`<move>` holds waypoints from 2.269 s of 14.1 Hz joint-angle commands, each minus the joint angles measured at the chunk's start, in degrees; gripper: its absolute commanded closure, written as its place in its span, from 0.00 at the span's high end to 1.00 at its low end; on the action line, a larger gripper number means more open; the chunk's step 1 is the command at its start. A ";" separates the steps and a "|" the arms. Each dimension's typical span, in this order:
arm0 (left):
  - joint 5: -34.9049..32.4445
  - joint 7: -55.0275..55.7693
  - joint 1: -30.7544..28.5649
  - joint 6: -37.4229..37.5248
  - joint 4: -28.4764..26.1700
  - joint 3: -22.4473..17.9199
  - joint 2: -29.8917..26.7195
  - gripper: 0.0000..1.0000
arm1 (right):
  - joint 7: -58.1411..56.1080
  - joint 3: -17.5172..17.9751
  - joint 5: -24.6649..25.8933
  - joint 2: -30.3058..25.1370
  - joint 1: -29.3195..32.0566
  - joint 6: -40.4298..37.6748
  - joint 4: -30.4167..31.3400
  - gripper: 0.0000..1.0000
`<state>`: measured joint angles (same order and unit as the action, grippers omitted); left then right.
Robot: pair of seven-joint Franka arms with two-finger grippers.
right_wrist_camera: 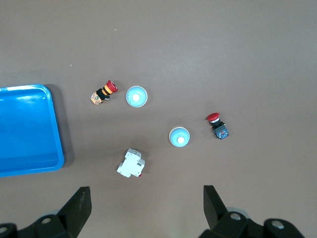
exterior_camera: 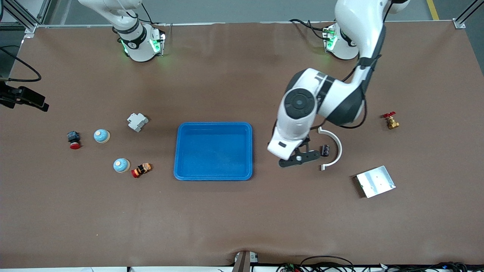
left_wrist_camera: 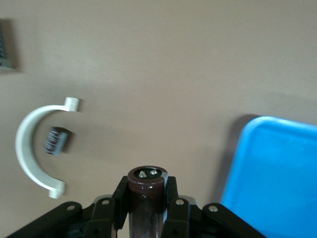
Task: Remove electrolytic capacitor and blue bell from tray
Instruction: 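Carry the capacitor with the left gripper to the white arc, then lower the capacitor beside the arc and open the left gripper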
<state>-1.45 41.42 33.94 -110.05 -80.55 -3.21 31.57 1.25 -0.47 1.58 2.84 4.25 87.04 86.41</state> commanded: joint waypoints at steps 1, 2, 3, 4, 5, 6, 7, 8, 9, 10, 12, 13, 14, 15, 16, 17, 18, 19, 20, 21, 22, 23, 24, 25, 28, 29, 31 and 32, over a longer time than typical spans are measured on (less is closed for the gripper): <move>-1.18 -8.43 -2.99 -1.66 -9.34 0.31 -6.68 0.00 | -3.25 -0.05 0.18 0.23 0.75 -0.47 -1.86 1.00; -1.18 -11.77 -4.57 -2.62 -11.54 0.31 -8.08 0.00 | -4.40 -0.05 0.18 0.15 0.76 -0.39 -1.86 1.00; -1.18 -14.41 -5.54 -3.85 -13.65 0.31 -9.40 0.00 | -4.41 0.03 0.53 0.06 0.67 -0.30 -1.86 1.00; -1.27 -16.96 -6.59 -4.38 -15.32 0.22 -10.37 0.00 | -4.41 0.04 0.97 0.06 0.58 -0.21 -1.95 1.00; -1.36 -19.95 -7.91 -4.74 -16.99 0.22 -11.34 0.00 | -4.59 0.04 0.45 0.14 0.84 -0.56 -1.77 1.00; -2.49 -22.24 -8.97 -5.61 -18.66 0.31 -12.22 0.00 | -4.59 -0.05 0.36 0.14 0.84 -0.65 -1.77 1.00; -4.07 -24.00 -10.20 -6.84 -20.94 0.40 -13.36 0.00 | -4.59 -0.05 0.36 0.14 0.76 -0.21 -1.77 1.00; -4.87 -25.50 -11.17 -8.76 -23.31 0.40 -14.16 0.00 | -4.59 0.03 0.18 0.23 0.76 -0.03 -1.86 1.00; -5.22 -27.08 -11.78 -11.13 -25.95 0.40 -15.03 0.00 | -4.50 0.04 0.18 0.15 0.67 0.05 -1.77 1.00; -5.40 -28.66 -12.83 -14.20 -28.76 0.40 -16.00 0.00 | -4.50 0.04 0.18 0.23 0.76 0.05 -1.77 1.00; -6.45 -30.86 -14.42 -20.88 -34.91 0.40 -17.76 0.00 | -4.59 0.04 0.09 0.23 0.84 0.05 -1.77 1.00; -6.54 -31.57 -15.38 -24.22 -37.72 0.40 -18.20 0.00 | -4.59 0.04 0.09 0.23 0.84 0.05 -1.77 1.00; -7.07 -32.36 -15.83 -27.30 -40.19 0.40 -18.47 0.00 | -4.59 0.04 0.09 0.23 0.84 0.05 -1.77 1.00; -8.20 -32.89 -16.27 -29.76 -42.21 0.40 -18.56 0.00 | -4.59 -0.05 0.09 0.23 0.93 -0.03 -1.77 1.00; -9.17 -32.98 -18.01 -31.79 -43.54 0.48 -18.47 0.00 | -4.68 -0.14 0.09 0.23 1.37 -0.21 -1.77 1.00; -10.40 -33.68 -18.99 -33.38 -44.51 0.48 -18.30 0.00 | -4.68 -0.05 0.09 0.32 2.15 -0.21 -1.69 1.00; -10.67 -34.12 -19.35 -34.17 -45.30 0.48 -18.03 0.00 | -5.29 -0.05 -0.43 0.32 2.25 -0.12 -1.77 1.00; -10.67 -34.21 -20.04 -34.27 -45.48 0.48 -17.86 0.00 | -5.64 -0.05 -0.78 0.32 2.25 -0.12 -1.77 1.00; -10.67 -34.22 -20.40 -34.18 -45.57 0.48 -17.59 0.00 | -5.73 -0.05 -0.79 0.23 2.16 -0.12 -1.77 1.00; -10.67 -34.04 -20.58 -34.18 -45.75 0.48 -16.98 0.00 | -5.73 -0.05 -0.79 0.32 2.16 -0.03 -1.86 1.00; -10.59 -34.04 -21.19 -34.18 -45.75 0.48 -16.37 0.00 | -5.73 -0.05 -0.79 0.32 2.25 0.05 -1.86 1.00; -10.67 -33.78 -22.06 -34.18 -45.92 0.57 -15.93 0.00 | -5.73 -0.05 -0.70 0.32 2.25 0.05 -1.86 1.00; -10.67 -33.60 -22.25 -34.27 -46.01 0.57 -15.66 0.00 | -5.73 -0.05 -0.79 0.23 2.25 0.05 -1.86 1.00; -10.59 -33.51 -22.42 -34.27 -46.10 0.57 -15.40 0.00 | -5.73 -0.05 -0.70 0.32 2.34 0.05 -1.86 1.00; -10.67 -33.60 -23.13 -35.75 -47.32 0.57 -14.78 0.00 | -5.73 -0.05 -0.79 0.23 2.34 0.49 -1.86 1.00; -10.59 -33.51 -23.39 -37.33 -48.29 0.57 -14.78 0.00 | -5.73 -0.05 -0.70 0.23 2.34 0.32 -1.86 1.00; -10.67 -33.51 -23.92 -38.75 -48.91 0.57 -13.91 0.00 | -5.82 -0.05 -0.79 0.23 2.95 0.06 -1.86 1.00; -10.67 -33.51 -23.92 -39.71 -48.91 0.57 -13.38 0.00 | -5.82 -0.05 -0.79 0.23 2.95 0.14 -1.86 1.00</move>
<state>-10.78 7.76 10.99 -147.38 -128.49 -3.24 17.91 -3.71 -1.14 1.36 2.87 5.85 87.53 85.38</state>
